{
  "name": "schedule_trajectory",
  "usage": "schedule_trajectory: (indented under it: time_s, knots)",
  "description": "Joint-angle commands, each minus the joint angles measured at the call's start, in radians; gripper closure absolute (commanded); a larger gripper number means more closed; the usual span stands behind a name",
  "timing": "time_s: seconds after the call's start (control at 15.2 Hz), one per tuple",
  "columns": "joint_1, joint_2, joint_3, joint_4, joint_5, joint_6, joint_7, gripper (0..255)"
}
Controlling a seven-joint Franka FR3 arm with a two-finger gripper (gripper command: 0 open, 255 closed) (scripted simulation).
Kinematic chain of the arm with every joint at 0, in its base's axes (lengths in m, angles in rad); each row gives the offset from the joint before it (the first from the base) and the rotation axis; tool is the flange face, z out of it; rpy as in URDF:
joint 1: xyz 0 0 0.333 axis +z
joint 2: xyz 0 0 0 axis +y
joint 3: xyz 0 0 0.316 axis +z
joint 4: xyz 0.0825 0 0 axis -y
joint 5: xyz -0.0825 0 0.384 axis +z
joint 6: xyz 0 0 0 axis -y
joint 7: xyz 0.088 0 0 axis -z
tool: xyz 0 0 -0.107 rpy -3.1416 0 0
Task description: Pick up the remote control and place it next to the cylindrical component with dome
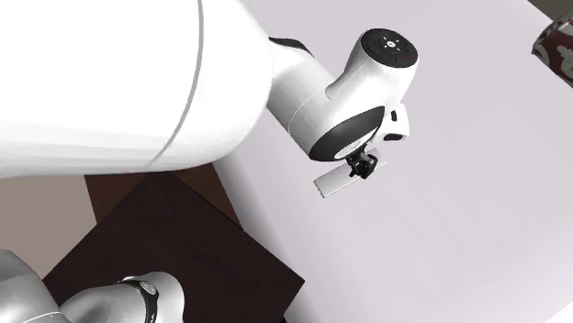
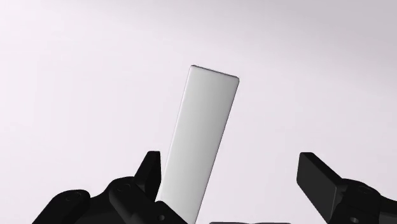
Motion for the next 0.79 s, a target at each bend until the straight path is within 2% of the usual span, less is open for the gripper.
schedule_trajectory:
  time_s: [0.0, 0.33, 0.73]
  knots:
    - [-0.015, 0.075, -0.001, 0.045, 0.023, 0.034, -0.012, 0]
    - [-0.054, 0.269, 0.012, 0.190, 0.074, 0.092, -0.026, 0]
    - [-0.067, 0.345, 0.024, 0.217, 0.088, 0.141, -0.034, 0]
